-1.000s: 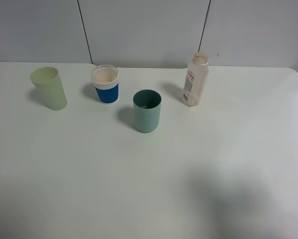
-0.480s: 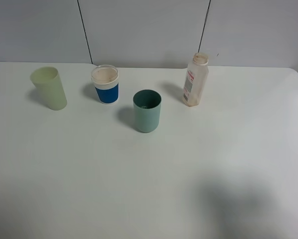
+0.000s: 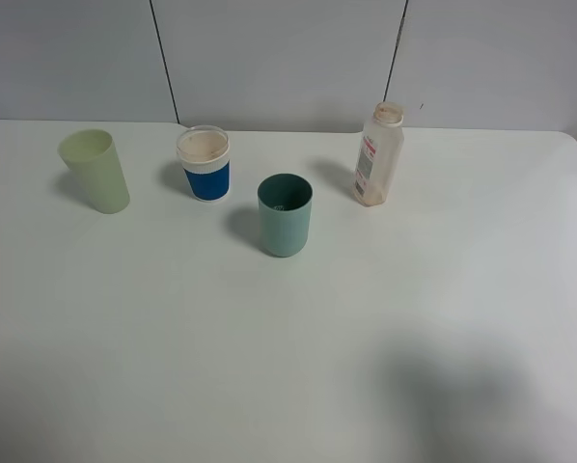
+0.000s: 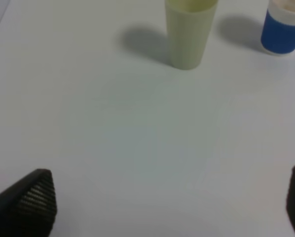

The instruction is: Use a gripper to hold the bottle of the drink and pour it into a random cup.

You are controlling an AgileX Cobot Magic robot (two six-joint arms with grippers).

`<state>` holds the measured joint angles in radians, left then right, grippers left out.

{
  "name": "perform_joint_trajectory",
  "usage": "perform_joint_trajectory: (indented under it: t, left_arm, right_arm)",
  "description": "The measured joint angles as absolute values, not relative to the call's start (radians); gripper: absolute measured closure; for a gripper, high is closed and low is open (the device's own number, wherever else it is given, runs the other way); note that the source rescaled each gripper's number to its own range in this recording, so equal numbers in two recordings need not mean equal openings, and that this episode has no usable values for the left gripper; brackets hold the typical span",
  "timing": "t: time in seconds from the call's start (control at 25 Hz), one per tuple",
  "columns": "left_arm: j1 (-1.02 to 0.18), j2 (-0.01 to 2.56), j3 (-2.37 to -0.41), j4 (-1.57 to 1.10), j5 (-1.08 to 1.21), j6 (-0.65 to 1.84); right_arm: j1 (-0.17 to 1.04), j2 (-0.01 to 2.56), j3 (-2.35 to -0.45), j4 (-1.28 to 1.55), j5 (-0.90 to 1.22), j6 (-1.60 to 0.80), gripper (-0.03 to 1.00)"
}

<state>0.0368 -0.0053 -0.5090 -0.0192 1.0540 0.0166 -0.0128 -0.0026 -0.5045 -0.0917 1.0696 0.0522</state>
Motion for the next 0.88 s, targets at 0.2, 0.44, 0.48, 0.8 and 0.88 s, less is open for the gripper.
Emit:
perform_joint_trajectory:
  t: [0.2,0.44,0.48,0.8,0.88]
  left_arm:
    - [0.037,-0.005,-0.509,-0.019,1.054,0.017]
    - [0.037,-0.005,-0.509,-0.019,1.054,0.017]
    - [0.037,-0.005,-0.509,-0.019,1.054,0.017]
    - [0.037,-0.005,-0.509,-0.018,1.054,0.017]
    - [0.037,-0.005,-0.509,-0.018,1.054,0.017]
  right_arm:
    - [-0.013,-0.003,-0.504,-0.092,1.07,0.052,-0.03]
    - [-0.013,-0.003,-0.504,-0.092,1.07,0.052,-0.03]
    - [-0.013,-0.003,-0.504,-0.092,1.07,0.052,-0.03]
    - [-0.013,-0.003,-0.504,-0.092,1.07,0.052,-0.03]
    - [-0.013,-0.003,-0.504,-0.092,1.07,0.052,-0.03]
